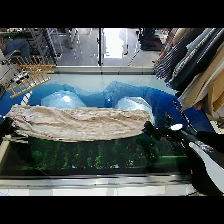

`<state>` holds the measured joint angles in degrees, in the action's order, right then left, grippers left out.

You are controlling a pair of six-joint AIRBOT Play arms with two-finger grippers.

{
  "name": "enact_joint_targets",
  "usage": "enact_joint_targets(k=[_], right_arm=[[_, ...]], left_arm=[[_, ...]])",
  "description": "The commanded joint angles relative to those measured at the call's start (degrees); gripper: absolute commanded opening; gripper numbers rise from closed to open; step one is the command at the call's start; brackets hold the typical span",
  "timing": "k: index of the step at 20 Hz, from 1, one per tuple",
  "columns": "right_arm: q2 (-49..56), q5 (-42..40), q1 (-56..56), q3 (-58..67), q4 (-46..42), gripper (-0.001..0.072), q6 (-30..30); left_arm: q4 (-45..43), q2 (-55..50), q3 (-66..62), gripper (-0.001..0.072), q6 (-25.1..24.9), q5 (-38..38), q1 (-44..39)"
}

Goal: Fold the clothes and pants, and hang the long-sleeved shirts on hangers.

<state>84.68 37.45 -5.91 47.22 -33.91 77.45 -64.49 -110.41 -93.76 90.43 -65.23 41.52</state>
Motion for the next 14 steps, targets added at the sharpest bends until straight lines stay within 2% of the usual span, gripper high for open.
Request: enact_joint_targets(k=[1,3,5,6,9,10,11,12,13,14], right_arm=[[-0.92,4.94,0.09,0.94,-6.34,0.0016,-0.68],[-2.71,16.57,-0.66,0.85,-18.18,0.0016,-0.74],[-5.62,27.32,-0.63,-0.33,-26.64,0.0016,-1.51],[-7.76,31.34,-0.63,-1.53,-28.11,0.0016,-2.16],[-15.21,38.77,-0.59,-5.66,-28.15,0.0017,-2.95],[-17.55,40.57,-0.59,-6.56,-28.02,0.0127,-2.97],[-19.52,41.66,-0.66,-6.60,-28.11,0.0456,-3.48],[-21.00,41.92,-1.16,-6.10,-28.33,0.0627,-4.96],[-21.97,41.62,-2.64,-4.94,-29.55,0.0626,-5.07],[-22.12,40.00,-4.94,-3.76,-30.56,0.0627,-4.96]], left_arm=[[-2.45,0.61,0.00,0.0010,-6.47,-4.96,1.03],[-9.84,2.32,0.00,0.0009,-8.59,-8.94,3.32],[-17.68,4.70,0.02,0.0009,-13.40,-12.87,5.99],[-21.62,6.05,0.04,0.0009,-16.04,-15.23,7.28],[-22.58,10.27,1.77,0.0011,-16.46,-15.72,11.98],[-22.01,11.15,1.99,0.0021,-16.57,-16.70,13.40],[-20.79,11.61,2.01,0.0165,-16.37,-17.97,14.47],[-19.10,11.96,1.99,0.0479,-16.35,-19.17,15.34],[-17.73,12.28,1.97,0.0688,-16.33,-19.45,15.82],[-16.00,12.68,1.88,0.0703,-16.33,-19.43,16.09]])
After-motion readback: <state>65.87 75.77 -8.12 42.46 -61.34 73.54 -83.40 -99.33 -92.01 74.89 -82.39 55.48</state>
